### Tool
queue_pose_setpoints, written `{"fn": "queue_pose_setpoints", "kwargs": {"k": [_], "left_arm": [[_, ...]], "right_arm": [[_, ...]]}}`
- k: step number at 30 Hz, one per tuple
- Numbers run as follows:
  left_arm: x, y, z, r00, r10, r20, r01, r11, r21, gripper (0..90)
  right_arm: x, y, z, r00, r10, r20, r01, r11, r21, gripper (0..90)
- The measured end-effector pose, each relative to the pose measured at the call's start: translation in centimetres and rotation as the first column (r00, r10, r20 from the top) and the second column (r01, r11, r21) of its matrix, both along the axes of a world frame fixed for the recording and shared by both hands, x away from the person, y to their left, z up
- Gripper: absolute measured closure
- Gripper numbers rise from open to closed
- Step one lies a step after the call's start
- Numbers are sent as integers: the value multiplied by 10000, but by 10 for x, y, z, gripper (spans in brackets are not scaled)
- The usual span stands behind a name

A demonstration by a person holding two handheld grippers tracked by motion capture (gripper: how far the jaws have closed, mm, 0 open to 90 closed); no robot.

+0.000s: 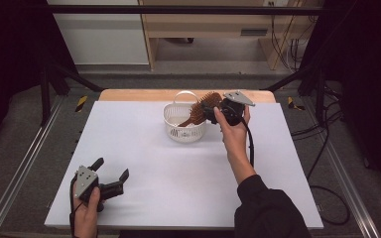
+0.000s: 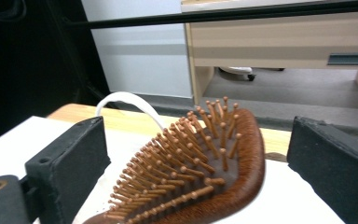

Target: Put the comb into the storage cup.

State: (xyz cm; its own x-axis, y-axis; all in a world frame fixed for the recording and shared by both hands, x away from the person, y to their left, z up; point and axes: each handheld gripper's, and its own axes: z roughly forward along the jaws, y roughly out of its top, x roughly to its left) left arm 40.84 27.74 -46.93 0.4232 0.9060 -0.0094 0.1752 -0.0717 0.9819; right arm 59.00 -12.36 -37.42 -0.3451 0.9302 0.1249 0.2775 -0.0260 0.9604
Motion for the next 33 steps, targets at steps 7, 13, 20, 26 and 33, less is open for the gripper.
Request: {"fn": "queue_pose_setpoints", "kwargs": {"k": [7, 13, 20, 26, 33], "left_arm": [[1, 1, 0, 10000, 17, -10, -17, 10000, -3, 16], [1, 2, 0, 10000, 57, 17, -57, 10000, -61, 15], [1, 4, 0, 9999, 112, -1, -112, 9999, -132, 16], [1, 5, 0, 9999, 145, 13, -145, 9998, -131, 15], [0, 7, 3, 9995, 53, 304, -44, 9996, -293, 15]], "right_arm": [[-6, -5, 9, 9993, -83, 356, 87, 9999, -123, 53], [-14, -4, 14, 9985, 164, 524, -141, 9989, -437, 50], [-21, -5, 20, 9960, 274, 854, -232, 9985, -505, 45], [-26, -8, 25, 9941, 517, 949, -481, 9981, -397, 37], [-37, -14, 31, 9897, 779, 1200, -744, 9967, -336, 27]]}}
